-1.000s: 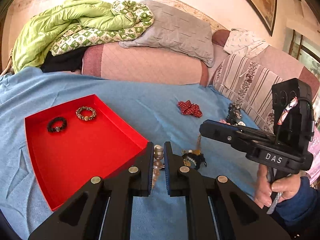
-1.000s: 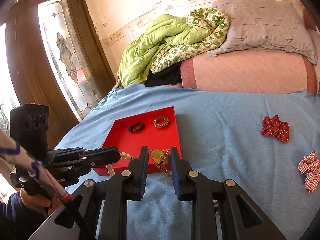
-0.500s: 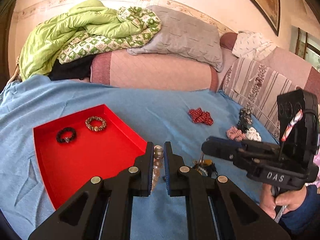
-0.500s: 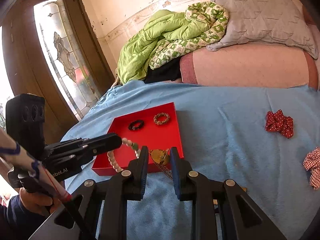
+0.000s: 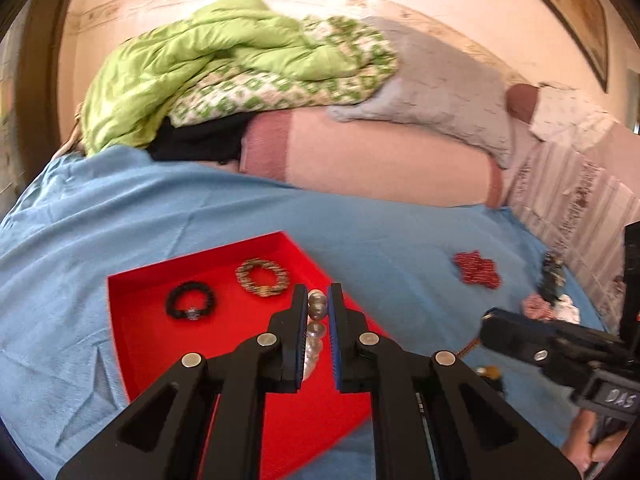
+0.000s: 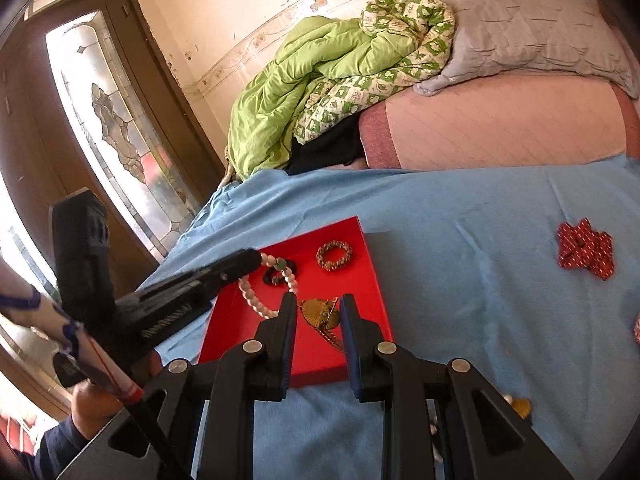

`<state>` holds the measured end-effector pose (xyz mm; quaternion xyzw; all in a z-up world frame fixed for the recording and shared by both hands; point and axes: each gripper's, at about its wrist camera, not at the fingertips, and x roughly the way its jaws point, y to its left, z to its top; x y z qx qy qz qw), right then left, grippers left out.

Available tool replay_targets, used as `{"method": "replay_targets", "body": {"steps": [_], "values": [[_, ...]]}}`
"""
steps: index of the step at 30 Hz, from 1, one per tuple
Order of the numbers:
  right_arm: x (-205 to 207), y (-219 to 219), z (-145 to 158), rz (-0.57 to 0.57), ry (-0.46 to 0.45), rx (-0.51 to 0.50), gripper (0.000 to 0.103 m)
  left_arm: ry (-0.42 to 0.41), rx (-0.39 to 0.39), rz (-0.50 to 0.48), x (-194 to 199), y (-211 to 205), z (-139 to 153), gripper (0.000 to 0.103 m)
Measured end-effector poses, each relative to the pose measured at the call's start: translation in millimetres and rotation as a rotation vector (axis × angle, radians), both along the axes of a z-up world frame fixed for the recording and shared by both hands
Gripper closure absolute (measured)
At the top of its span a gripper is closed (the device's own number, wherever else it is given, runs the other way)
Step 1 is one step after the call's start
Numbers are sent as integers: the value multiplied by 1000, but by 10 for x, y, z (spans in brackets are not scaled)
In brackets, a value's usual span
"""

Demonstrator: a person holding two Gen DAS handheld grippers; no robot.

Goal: Organize jewelry
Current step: 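Carry the pearl bracelet and gold pendant into the red tray and release both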

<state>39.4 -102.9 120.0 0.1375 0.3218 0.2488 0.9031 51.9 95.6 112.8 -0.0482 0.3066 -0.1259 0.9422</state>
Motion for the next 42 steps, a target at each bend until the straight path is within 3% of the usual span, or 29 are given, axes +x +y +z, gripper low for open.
{"method": "replay_targets", "body": {"steps": [15,22,29,37,42], "values": [[668,608,-51,12,42,30,79,56,-39,121,272,574,-139,94],[873,640,-294,31,121,60,79,96,-79,121,367,613,-164,94],[1052,724,-604,53,212,77,79,161,-80,99,507,531,-382,94],[1175,742,-755,2,241,-26,79,238,-53,159,649,661,-593,94],[1202,764,-847,4,263,-60,78,244,-53,186,660,739,-615,94]]}}
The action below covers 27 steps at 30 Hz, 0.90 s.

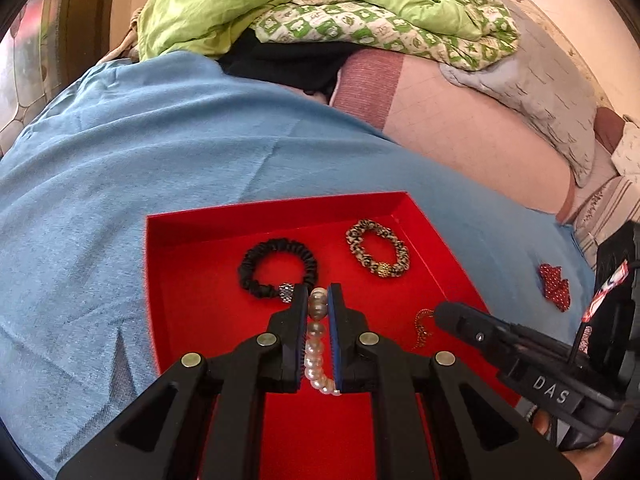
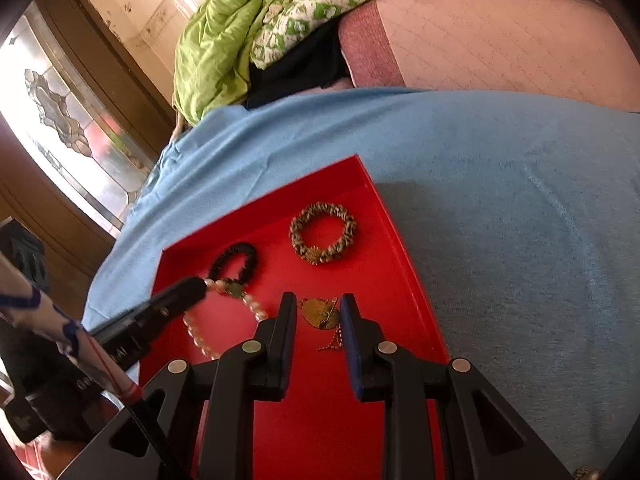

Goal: Organize jewelry
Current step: 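Carry the pearl bracelet and gold pendant into the red tray and release both, then move both open grippers back to the remaining jewelry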

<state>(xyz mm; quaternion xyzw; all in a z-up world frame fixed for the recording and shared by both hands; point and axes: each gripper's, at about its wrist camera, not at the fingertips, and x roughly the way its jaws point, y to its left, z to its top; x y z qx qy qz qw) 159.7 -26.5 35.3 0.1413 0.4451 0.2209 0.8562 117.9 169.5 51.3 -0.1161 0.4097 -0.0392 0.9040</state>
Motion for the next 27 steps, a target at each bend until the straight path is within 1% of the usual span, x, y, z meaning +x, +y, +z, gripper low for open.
{"method": "replay_targets", "body": {"steps": [4,8,10,11,12,14,15,19,27], "values": [[-8,4,-42,-1,5,-26,77,0,20,12,-17,19,-9,94],[-24,-13,-29,-2,2,-29,77,-8,22,19,-32,34,4,94],[-28,-36,-12,0,1,-16,75,-6,24,20,-29,30,3,93],[-31,-41,0,-2,-1,-13,75,-7,26,20,-32,29,6,90],[-37,-50,21,-3,-6,-10,73,-11,30,22,-39,25,17,83],[-54,-58,64,-5,-20,-7,66,-27,37,28,-55,20,51,75],[-65,-68,91,-5,-28,-4,65,-39,38,31,-70,22,77,75],[-113,-110,231,-1,-59,20,65,-66,25,28,-99,25,146,75],[-235,-371,566,-38,-116,73,65,-131,17,-24,-192,-139,289,75]]}}
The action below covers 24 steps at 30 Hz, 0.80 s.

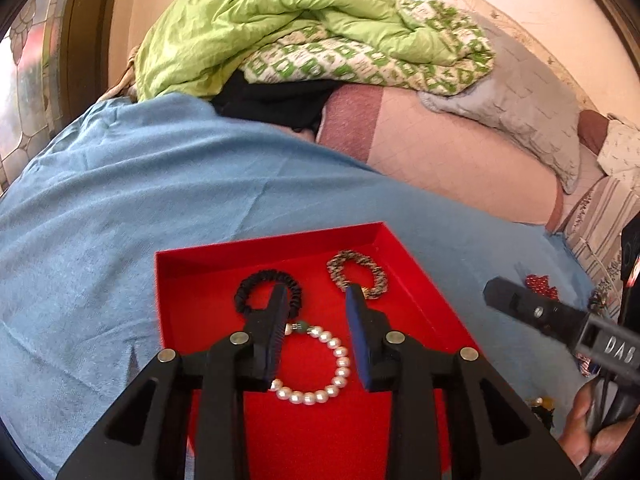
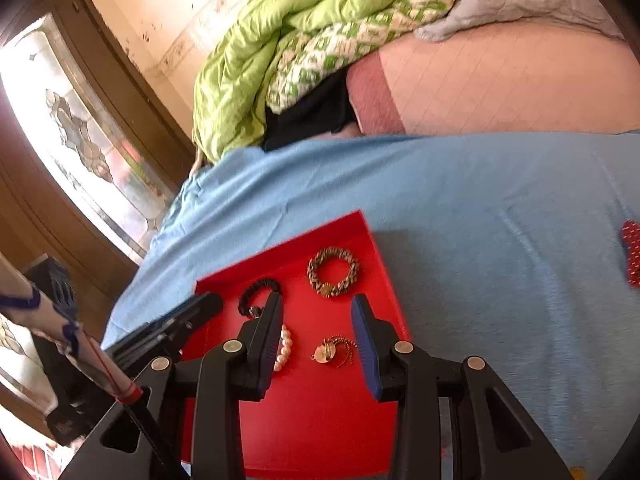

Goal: Organize jewelry
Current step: 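Move both open grippers back to the remaining jewelry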

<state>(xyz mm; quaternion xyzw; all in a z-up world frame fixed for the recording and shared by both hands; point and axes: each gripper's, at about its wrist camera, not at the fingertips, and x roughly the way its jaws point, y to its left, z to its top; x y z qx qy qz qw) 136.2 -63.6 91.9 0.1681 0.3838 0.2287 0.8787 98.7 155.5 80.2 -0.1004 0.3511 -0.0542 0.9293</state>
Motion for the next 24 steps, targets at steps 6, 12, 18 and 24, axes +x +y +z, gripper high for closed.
{"method": "replay_targets", "body": {"steps": [6,12,18,24], "values": [[-179,-325,136,-62,-18,-10,65,-37,-1,-69,-100,-257,115,75],[-479,-760,204,-133,1,7,65,-44,-7,-216,-293,-689,205,75],[-935,-1165,162,-193,23,10,65,35,1,-555,-549,-1217,112,75],[-1031,-1566,0,-246,61,-11,65,51,230,-834,-962,-1727,-125,75]]}}
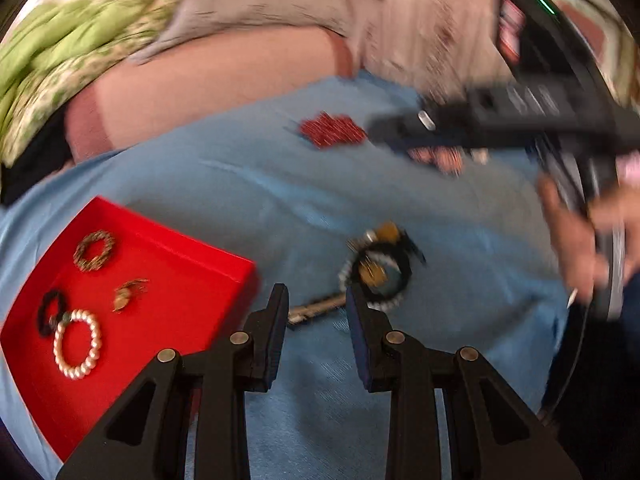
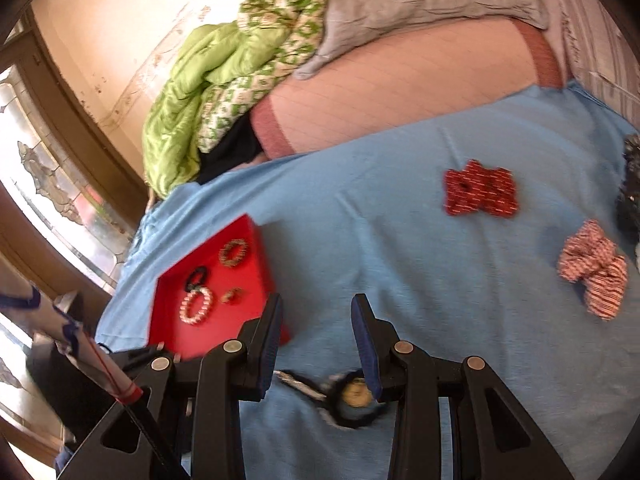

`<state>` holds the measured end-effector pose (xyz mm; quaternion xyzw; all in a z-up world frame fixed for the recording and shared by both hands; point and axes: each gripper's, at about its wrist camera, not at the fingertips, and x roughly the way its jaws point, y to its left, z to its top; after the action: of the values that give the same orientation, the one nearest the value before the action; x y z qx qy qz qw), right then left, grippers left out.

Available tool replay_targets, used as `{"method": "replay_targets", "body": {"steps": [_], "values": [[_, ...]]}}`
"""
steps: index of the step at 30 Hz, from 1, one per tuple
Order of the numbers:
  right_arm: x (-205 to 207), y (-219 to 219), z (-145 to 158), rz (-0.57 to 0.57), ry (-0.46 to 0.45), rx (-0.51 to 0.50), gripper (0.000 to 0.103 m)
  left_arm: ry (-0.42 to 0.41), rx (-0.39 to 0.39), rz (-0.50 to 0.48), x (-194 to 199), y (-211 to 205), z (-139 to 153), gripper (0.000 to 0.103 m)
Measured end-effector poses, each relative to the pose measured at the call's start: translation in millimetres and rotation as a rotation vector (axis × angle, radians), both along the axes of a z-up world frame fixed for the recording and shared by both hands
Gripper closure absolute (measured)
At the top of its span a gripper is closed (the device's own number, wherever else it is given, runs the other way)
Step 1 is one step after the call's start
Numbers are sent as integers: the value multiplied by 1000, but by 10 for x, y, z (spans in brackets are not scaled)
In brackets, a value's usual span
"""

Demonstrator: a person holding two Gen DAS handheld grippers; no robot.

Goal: Organize jewelry
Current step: 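Move both open grippers back to the remaining jewelry, then grasp the black hair clip with the left gripper while the right grasps a gold charm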

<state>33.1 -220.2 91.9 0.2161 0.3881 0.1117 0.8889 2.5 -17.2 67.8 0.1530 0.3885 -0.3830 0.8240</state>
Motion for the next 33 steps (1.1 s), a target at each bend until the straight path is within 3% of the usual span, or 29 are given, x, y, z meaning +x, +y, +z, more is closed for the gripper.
{"method": "replay_targets", "body": {"steps": [9,14,16,22,33], "values": [[86,-340,-191,-25,52,37,65,27,145,-57,124,-256,-344,75],[132,-410,-248,-21,75,56,65,-52,223,-8,250,-390,-459,69],[150,-417,-282,-19,90,58,65,-51,214,15,299,-412,-485,65],[173,-388,-359,-4,121,65,65,-35,181,78,422,-550,-510,65],[171,-360,-391,-3,139,45,65,-80,186,75,462,-660,-505,64]]}}
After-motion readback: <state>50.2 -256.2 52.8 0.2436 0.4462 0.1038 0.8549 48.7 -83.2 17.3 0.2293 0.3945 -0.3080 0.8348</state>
